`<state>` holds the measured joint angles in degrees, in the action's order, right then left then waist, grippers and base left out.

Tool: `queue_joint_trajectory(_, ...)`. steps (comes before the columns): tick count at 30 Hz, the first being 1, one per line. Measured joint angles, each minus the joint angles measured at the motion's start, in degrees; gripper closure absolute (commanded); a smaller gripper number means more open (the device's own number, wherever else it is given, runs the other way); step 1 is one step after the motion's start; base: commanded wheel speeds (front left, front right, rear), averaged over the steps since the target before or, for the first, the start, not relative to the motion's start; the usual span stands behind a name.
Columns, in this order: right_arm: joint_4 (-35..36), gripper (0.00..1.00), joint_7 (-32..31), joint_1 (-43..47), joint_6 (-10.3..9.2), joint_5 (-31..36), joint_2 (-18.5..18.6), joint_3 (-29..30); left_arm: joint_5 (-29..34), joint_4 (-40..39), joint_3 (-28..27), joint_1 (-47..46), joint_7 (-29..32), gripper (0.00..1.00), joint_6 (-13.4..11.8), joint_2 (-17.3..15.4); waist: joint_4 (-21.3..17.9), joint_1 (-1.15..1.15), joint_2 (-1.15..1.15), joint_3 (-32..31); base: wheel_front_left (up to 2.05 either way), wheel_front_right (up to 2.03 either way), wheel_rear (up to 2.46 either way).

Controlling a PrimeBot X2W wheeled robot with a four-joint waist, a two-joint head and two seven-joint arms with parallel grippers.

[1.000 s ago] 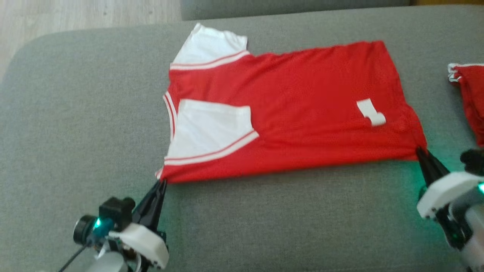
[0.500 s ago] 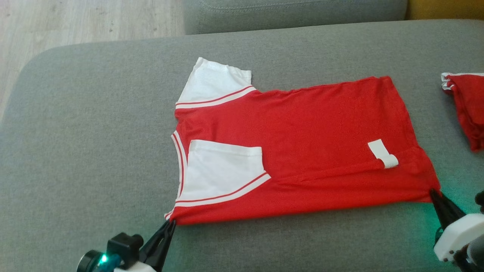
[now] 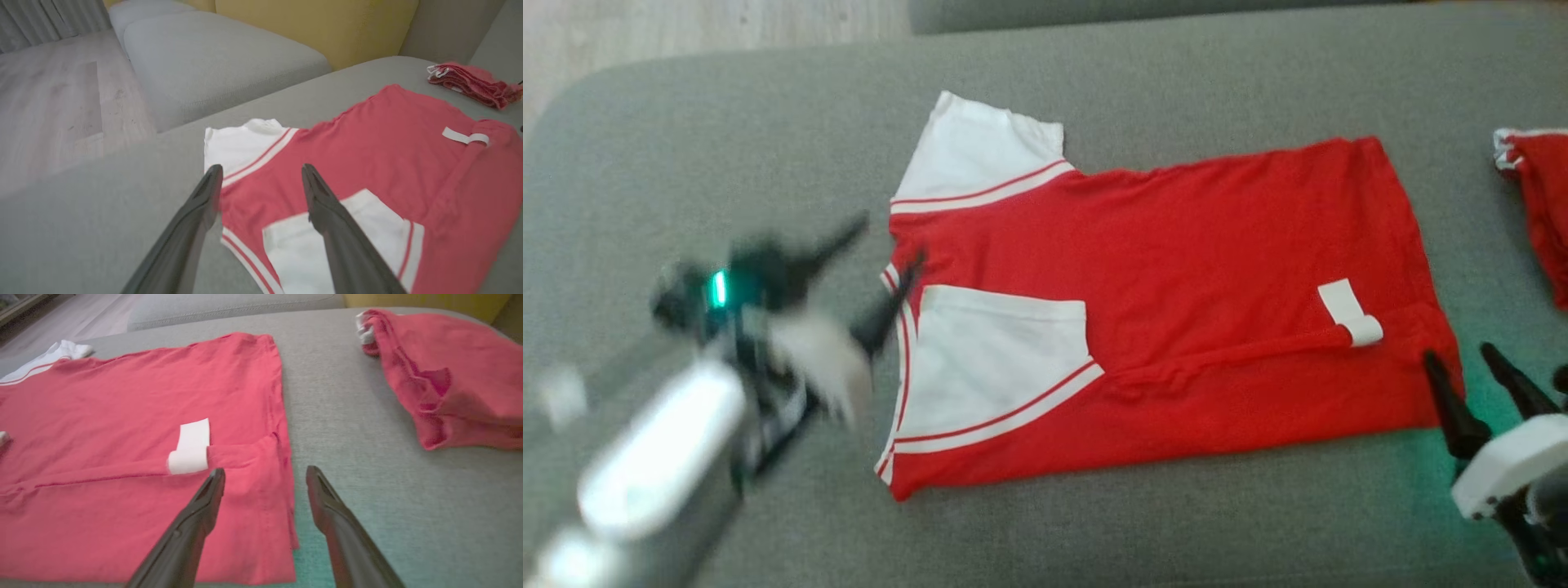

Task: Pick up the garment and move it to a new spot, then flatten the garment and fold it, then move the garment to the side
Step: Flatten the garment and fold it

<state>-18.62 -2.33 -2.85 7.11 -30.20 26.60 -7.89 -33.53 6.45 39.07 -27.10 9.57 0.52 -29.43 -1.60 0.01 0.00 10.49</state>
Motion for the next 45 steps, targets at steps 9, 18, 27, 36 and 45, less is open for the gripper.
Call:
queue_joint_trajectory(9,4.9,0.0,-3.2,-5.8,0.0,1.2,-1.1,-2.5,-6.9,19.9,1.2,-28.0,18.9,0.0,6.2,5.6,-3.3,0.01,0.0,6.9,0.0,0.0,0.0)
queue_joint_trajectory(18,5.6,0.0,-3.1,-11.0,0.0,1.5,-1.9,-5.0,-6.9,36.5,2.7,-40.3,22.6,0.0,6.6,5.4,-8.8,0.0,0.0,13.8,0.0,0.0,0.0)
queue_joint_trajectory(27,4.8,0.0,-1.4,-14.9,0.0,1.6,-2.4,-6.5,-7.1,43.5,5.6,-45.1,22.5,0.0,7.1,5.4,-12.1,0.0,0.0,19.4,0.0,0.0,0.0)
queue_joint_trajectory(36,3.5,0.0,-0.6,-17.0,0.0,1.5,-2.4,-7.8,-9.3,45.0,9.3,-46.9,20.8,0.53,7.1,4.6,-13.2,-0.01,0.0,20.6,0.0,0.0,0.0)
queue_joint_trajectory(45,2.3,0.0,-1.7,-24.9,0.0,-0.7,-2.2,-9.0,-11.4,45.3,11.8,-46.9,18.1,1.0,7.1,4.3,-12.8,-0.01,0.0,20.2,0.0,0.0,0.0)
